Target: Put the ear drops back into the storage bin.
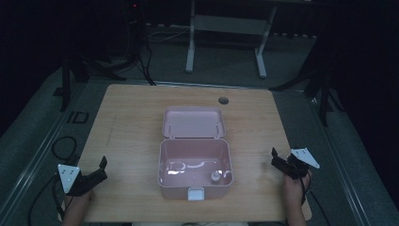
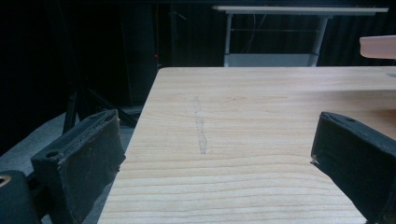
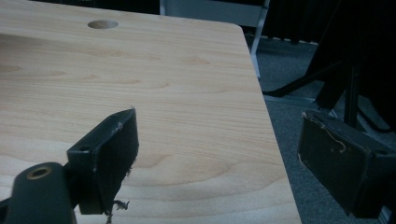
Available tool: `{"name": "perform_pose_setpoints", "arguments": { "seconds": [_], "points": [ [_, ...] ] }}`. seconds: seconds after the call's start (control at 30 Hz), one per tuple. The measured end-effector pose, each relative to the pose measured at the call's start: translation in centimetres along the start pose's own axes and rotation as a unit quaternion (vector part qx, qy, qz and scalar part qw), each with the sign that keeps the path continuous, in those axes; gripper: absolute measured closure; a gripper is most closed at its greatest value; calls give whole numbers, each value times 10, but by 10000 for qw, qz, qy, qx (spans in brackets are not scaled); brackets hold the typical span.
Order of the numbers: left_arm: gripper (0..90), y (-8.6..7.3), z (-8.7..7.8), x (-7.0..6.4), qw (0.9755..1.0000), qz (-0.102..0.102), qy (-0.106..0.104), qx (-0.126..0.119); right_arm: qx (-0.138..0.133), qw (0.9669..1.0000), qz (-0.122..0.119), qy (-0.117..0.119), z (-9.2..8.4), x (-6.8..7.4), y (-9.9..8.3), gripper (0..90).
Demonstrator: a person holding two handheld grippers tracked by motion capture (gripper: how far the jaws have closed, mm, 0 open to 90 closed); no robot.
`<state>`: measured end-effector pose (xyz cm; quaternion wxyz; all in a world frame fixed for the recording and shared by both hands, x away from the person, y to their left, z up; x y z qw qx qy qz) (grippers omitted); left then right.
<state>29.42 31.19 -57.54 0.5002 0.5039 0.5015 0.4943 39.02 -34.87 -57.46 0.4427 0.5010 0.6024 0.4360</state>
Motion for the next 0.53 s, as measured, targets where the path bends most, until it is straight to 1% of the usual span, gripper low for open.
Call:
{"name": "perform_pose_setpoints", "arguments": {
  "seconds": [0.1, 0.17, 0.53],
  "points": [
    [24, 0, 0, 0, 10000, 4, 0, -7, -16, 10000, -49, -8, 0, 1, 0, 123],
    [24, 0, 0, 0, 10000, -3, 2, -14, -26, 10000, -39, 11, 0, 1, 0, 123],
    [24, 0, 0, 0, 10000, -16, 14, -12, 102, 9999, -134, 37, 2, 3, -3, 124]
  ]
}}
Point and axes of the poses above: each handheld gripper's, and its own axes: z roughly forward along the jaws, y roughly out of its top, x roughly to its left, the point moved 7 cm from there along z, roughly forward along the jaws, and after that the axes turned 9 degrees about -x, right-handed, at the moved point
